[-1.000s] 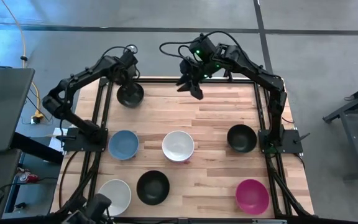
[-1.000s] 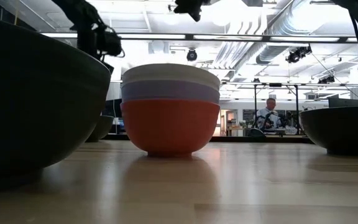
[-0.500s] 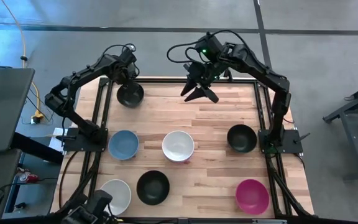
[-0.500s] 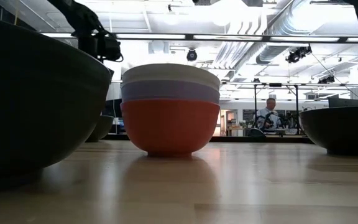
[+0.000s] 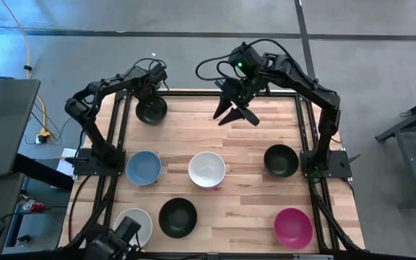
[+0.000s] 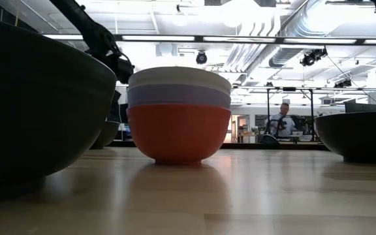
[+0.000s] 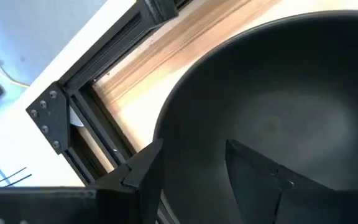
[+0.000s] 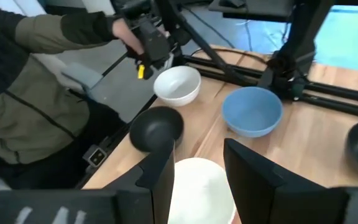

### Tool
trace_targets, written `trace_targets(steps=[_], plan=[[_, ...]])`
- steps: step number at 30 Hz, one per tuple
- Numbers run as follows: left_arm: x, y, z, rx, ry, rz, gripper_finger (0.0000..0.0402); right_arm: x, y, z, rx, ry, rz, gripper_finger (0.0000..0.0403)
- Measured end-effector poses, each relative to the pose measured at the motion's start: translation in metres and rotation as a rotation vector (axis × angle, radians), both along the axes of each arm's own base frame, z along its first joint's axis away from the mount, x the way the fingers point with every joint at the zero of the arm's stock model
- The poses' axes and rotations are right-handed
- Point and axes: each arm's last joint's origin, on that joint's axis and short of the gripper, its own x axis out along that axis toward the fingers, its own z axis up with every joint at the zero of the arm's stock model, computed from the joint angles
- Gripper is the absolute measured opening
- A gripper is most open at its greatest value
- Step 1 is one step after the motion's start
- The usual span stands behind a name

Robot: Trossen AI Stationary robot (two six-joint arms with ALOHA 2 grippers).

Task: Nest bowls inside each other
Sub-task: Stack the top black bowl on the white bowl

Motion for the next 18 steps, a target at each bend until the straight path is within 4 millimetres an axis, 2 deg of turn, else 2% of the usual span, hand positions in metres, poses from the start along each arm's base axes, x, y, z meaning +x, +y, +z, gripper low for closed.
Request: trace_targets(steps=[18], plan=[[0.001, 0.007, 0.001, 0.094, -0.012, 0.053, 0.0156, 0.000, 0.021, -0.005, -0.042, 0.022, 0.103, 0.0128]])
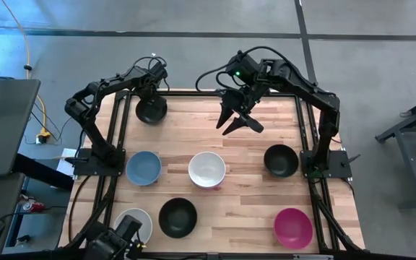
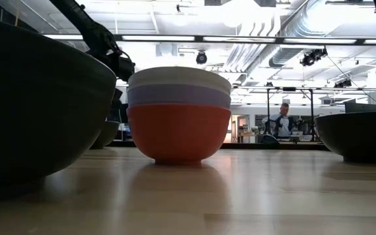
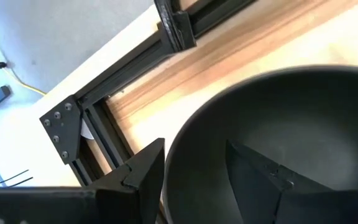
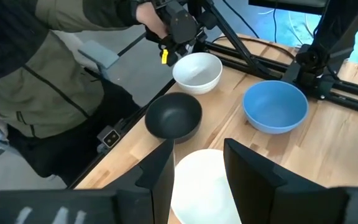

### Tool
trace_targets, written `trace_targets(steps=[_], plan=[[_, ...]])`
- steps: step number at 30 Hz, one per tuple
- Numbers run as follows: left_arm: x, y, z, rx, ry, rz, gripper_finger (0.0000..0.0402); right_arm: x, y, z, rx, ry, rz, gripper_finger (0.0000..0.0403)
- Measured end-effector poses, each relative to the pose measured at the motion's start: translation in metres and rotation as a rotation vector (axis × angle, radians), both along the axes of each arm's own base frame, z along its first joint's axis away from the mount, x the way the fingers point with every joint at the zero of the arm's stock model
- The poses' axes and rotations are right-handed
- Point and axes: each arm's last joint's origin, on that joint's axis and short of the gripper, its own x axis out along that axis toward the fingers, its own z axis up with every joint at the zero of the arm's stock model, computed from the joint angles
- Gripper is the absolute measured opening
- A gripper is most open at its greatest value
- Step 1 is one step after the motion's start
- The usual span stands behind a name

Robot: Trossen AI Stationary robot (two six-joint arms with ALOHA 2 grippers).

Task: Nest bowls inside each other
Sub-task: Stack the top black bowl on the white bowl

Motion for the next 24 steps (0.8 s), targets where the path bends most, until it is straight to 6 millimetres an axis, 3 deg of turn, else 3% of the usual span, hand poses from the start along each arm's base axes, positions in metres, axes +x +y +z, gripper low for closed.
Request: trace_targets(steps=[6, 15, 24], plan=[[0.000, 0.001, 0.000, 0.013, 0.005, 0.013, 0.0156, 0.000, 0.000, 0.000, 0.001, 0.007, 0.001, 0.0128], [0.004, 0.004, -0.021, -0.022, 0.109, 0.006, 0.0156, 0.001, 0.015, -0.002, -0.017, 0.013, 0.052, 0.0128], [0.003, 0.005, -0.020, -0.036, 0.086, -0.008, 0.0140, 0.000, 0.017, -0.003, -0.050, 0.007, 0.076, 0.0128]])
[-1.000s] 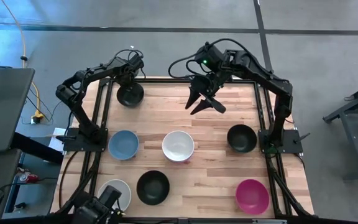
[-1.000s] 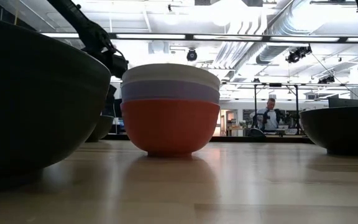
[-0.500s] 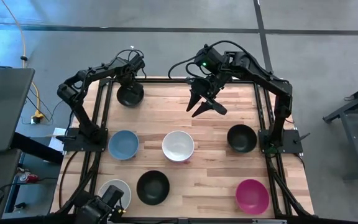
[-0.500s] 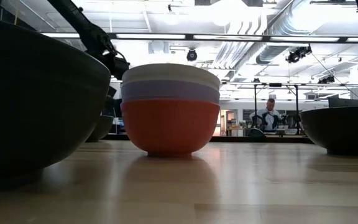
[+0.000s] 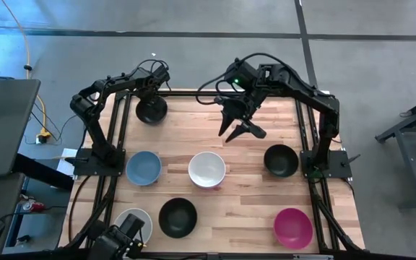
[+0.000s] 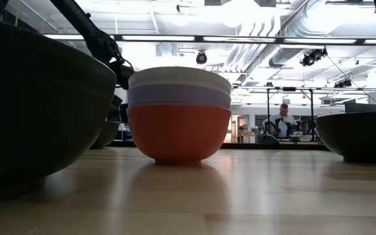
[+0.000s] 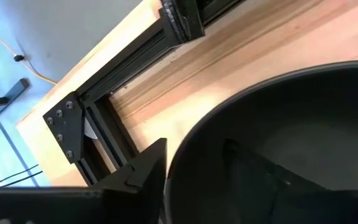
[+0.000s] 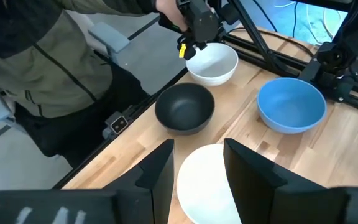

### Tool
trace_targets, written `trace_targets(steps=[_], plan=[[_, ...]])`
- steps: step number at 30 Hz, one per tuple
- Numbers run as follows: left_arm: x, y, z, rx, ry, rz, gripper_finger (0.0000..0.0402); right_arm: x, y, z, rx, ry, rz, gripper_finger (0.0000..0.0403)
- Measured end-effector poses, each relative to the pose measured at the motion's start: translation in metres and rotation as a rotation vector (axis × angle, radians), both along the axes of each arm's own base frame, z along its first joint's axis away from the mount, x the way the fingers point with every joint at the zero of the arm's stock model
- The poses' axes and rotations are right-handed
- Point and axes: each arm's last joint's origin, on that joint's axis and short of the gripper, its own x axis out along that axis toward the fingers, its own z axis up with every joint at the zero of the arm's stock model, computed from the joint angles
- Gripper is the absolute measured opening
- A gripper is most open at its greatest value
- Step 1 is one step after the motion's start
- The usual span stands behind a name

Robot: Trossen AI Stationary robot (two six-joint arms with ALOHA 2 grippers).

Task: Nest bowls inside each other
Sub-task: Stack the top black bowl on the white bowl

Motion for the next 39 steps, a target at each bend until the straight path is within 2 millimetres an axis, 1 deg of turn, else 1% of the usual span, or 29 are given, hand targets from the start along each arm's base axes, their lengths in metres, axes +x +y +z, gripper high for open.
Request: trace_targets(steps=[3, 7, 9, 15, 18, 22, 27, 32, 39], plan=[[0.000, 0.000, 0.000, -0.003, -0.002, -0.003, 0.0103, 0.000, 0.000, 0.000, -0.001, -0.003, 0.000, 0.0128], [0.000, -0.001, 0.001, -0.017, -0.012, -0.020, 0.0034, 0.000, 0.000, 0.000, -0.002, -0.002, -0.001, 0.0128], [0.001, 0.000, 0.003, -0.019, -0.030, -0.031, 0.0014, 0.000, 0.000, 0.000, -0.004, -0.002, -0.003, 0.0128], [0.002, -0.001, 0.002, -0.043, -0.070, -0.032, 0.0016, 0.000, -0.001, 0.000, -0.022, 0.004, -0.018, 0.0128], [0.004, -0.002, 0.002, -0.086, -0.151, -0.036, 0.0006, 0.000, -0.001, 0.000, -0.023, 0.004, -0.019, 0.0128], [0.008, -0.005, 0.004, -0.147, -0.277, -0.066, 0.0002, 0.001, -0.002, -0.003, -0.031, 0.009, -0.011, 0.0128], [0.010, -0.011, 0.014, -0.160, -0.373, -0.086, 0.0000, -0.001, -0.006, -0.003, -0.034, 0.008, -0.019, 0.0128], [0.011, -0.018, 0.028, -0.133, -0.399, -0.123, 0.0000, -0.001, -0.010, -0.003, -0.037, 0.013, -0.040, 0.0128], [0.015, -0.025, 0.036, -0.144, -0.450, -0.173, 0.0000, -0.004, -0.021, -0.003, -0.051, 0.020, -0.085, 0.0128]])
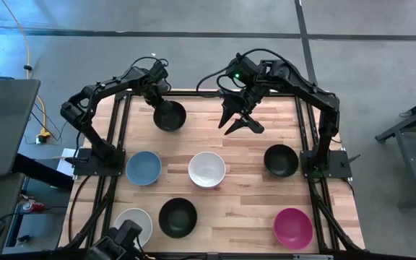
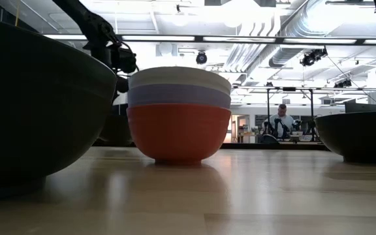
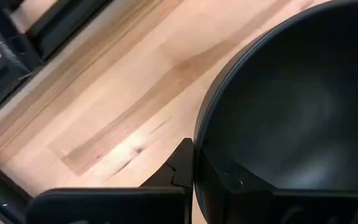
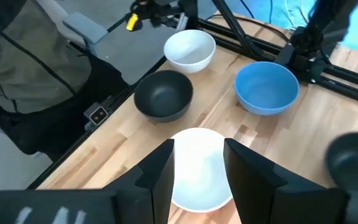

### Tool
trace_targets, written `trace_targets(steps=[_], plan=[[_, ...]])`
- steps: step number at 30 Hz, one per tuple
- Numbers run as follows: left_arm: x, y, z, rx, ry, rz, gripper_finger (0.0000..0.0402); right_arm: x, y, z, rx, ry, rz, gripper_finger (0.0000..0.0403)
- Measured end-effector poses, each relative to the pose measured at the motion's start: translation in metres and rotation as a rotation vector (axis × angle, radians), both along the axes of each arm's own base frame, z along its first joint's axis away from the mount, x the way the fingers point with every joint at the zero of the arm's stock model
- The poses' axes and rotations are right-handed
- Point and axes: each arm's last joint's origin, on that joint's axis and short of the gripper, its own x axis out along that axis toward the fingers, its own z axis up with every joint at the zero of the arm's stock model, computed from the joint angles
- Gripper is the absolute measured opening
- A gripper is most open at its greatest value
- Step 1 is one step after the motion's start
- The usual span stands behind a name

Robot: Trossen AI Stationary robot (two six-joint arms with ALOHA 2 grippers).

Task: Nest bowls inside each other
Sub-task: Stack the top black bowl on the white bowl

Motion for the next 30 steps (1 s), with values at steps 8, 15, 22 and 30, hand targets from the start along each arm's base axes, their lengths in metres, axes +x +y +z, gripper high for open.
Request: trace_targets(steps=[8, 15, 22, 30], plan=[[0.006, -0.005, 0.001, -0.048, -0.072, -0.071, 0.0000, -0.026, -0.017, 0.017, -0.051, -0.010, -0.146, 0.0128], [0.019, -0.008, 0.022, -0.039, -0.083, -0.132, 0.0000, -0.066, -0.022, 0.044, -0.073, -0.110, -0.194, 0.0128], [0.049, -0.019, 0.062, 0.027, -0.143, -0.236, 0.0000, -0.113, -0.022, 0.070, -0.078, -0.184, -0.293, 0.0128], [0.086, -0.048, 0.109, 0.077, -0.258, -0.377, 0.0000, -0.154, -0.013, 0.086, -0.088, -0.229, -0.365, 0.0128]])
